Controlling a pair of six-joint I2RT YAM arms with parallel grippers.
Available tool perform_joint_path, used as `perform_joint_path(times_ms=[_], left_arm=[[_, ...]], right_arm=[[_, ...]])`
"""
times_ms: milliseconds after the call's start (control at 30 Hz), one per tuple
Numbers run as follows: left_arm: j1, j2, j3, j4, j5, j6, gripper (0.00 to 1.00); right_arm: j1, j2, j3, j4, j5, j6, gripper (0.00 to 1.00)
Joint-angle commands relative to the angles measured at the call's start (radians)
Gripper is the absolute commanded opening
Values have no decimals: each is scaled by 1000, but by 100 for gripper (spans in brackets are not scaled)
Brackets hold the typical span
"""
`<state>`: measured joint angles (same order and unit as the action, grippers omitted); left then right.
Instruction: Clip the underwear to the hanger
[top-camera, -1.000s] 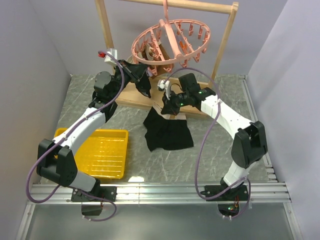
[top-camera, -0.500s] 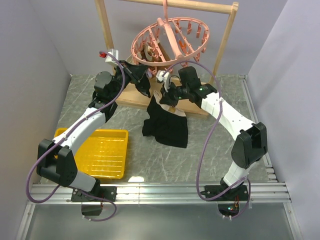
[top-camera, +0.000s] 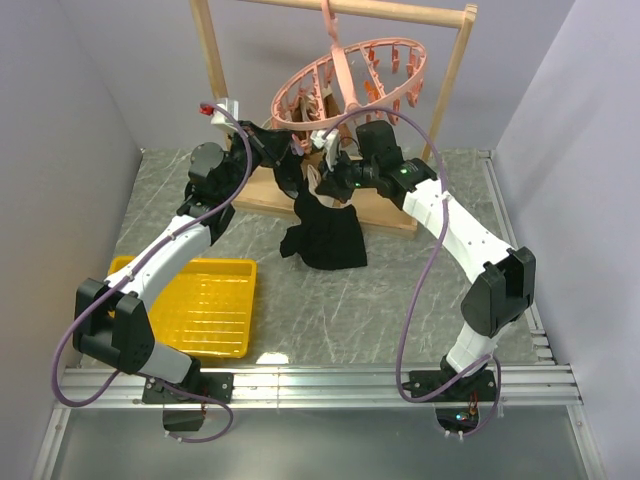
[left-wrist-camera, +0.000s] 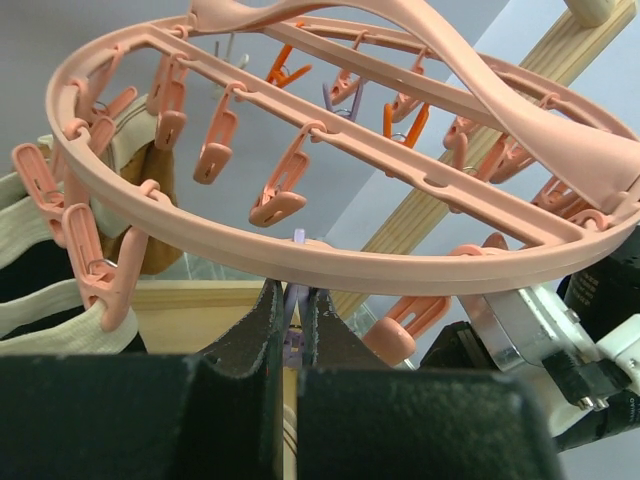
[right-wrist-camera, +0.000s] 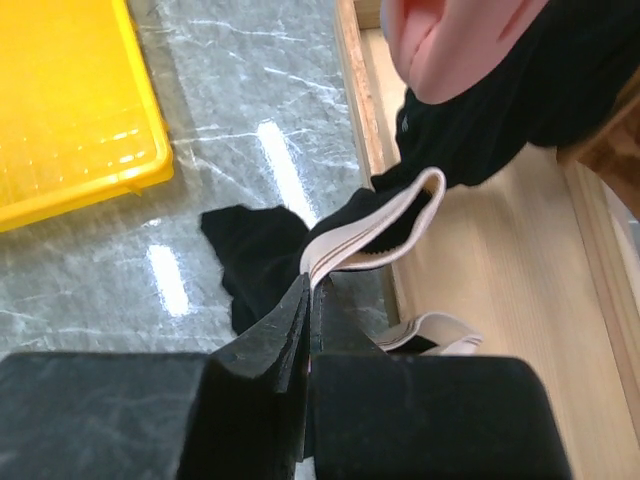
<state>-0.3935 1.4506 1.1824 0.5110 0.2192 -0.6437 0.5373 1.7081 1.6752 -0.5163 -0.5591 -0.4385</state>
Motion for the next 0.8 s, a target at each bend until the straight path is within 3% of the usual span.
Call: perform_joint_path(times_ms=[0, 333, 500, 767], left_arm=[[-11, -4, 2, -52, 17, 29, 0], [-13, 1, 10, -52, 16, 27, 0], [-16, -2, 5, -54, 11, 27, 0], [-28, 2, 13, -68, -9, 49, 0]], right_arm=[[13, -13, 57, 70, 25, 49, 0], [15, -87, -189, 222, 37, 165, 0], [19, -123, -230, 255, 57, 207, 0], [44, -186, -192, 254, 218, 288, 0]])
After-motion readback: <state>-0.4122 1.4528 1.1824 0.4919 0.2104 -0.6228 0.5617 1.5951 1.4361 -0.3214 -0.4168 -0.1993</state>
